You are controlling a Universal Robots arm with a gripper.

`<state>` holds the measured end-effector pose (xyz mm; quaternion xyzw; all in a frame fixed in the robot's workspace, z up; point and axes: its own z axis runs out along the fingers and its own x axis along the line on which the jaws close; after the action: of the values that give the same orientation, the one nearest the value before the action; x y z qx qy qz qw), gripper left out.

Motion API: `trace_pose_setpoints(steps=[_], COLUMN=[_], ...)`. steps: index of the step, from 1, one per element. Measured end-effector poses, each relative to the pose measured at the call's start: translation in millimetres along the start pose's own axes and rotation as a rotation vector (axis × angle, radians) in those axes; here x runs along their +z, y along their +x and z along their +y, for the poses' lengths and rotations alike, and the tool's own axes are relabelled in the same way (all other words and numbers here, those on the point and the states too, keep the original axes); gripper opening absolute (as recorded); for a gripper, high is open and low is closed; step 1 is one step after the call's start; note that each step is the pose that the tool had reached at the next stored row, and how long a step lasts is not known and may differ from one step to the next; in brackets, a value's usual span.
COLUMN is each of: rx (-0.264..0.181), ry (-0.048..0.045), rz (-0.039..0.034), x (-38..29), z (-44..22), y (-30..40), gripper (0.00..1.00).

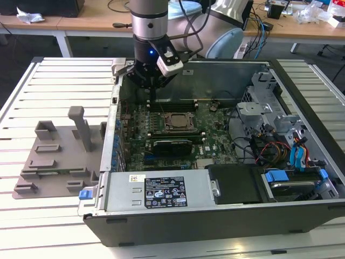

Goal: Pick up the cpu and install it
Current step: 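Install the first cpu locking lever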

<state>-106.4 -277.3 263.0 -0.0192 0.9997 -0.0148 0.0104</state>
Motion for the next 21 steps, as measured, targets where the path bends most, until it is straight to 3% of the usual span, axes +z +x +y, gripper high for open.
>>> trace_pose_setpoints(steps=[6,21], rx=[0.000,0.000], ry=[0.0000,-0.0001], rz=[0.0000,-0.0001], x=[0.2,1.1], z=[-0.1,-0.9], y=[-4.0,-24.4], gripper=[0.11,0.11])
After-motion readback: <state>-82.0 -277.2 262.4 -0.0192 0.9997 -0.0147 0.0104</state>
